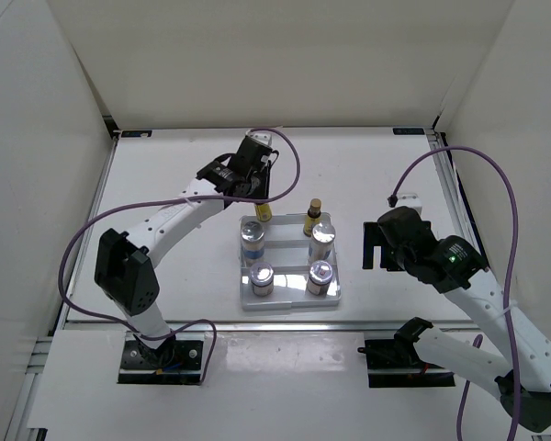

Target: Organize the condiment bottles

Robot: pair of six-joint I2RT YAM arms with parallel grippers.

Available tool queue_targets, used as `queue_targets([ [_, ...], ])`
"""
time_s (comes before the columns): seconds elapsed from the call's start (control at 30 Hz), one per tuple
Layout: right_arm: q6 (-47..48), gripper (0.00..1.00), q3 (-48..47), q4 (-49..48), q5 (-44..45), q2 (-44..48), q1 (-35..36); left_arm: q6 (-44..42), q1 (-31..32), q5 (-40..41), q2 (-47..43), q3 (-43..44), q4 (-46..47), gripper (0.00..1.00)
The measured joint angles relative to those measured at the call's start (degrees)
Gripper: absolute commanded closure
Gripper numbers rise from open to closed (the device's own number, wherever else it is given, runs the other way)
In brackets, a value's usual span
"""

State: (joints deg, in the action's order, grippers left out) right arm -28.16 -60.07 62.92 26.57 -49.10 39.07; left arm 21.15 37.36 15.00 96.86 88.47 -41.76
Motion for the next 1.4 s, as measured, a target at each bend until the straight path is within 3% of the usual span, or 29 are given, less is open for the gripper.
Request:
queue_targets([
  [0.33, 0.0, 0.00, 0.0, 0.0, 0.1, 0.0, 0.0, 1.3, 0.3, 0.9, -1.5, -2.6, 3.1, 0.89],
  [0.9, 0.0, 0.00, 0.0, 0.0, 0.1, 0.0, 0.0, 2.2, 2.5, 2.5, -8.9, -6.8, -0.8, 0.86],
  [1.3, 0.0, 0.00, 0.0, 0.0, 0.1, 0.0, 0.0, 2.3, 2.5, 3.1, -4.0, -8.4, -0.7, 0.82],
  [1.4, 0.0, 0.00, 0.0, 0.0, 0.1, 0.0, 0.0, 2.2, 2.5, 3.2, -2.3, -8.4, -0.2, 0.76],
])
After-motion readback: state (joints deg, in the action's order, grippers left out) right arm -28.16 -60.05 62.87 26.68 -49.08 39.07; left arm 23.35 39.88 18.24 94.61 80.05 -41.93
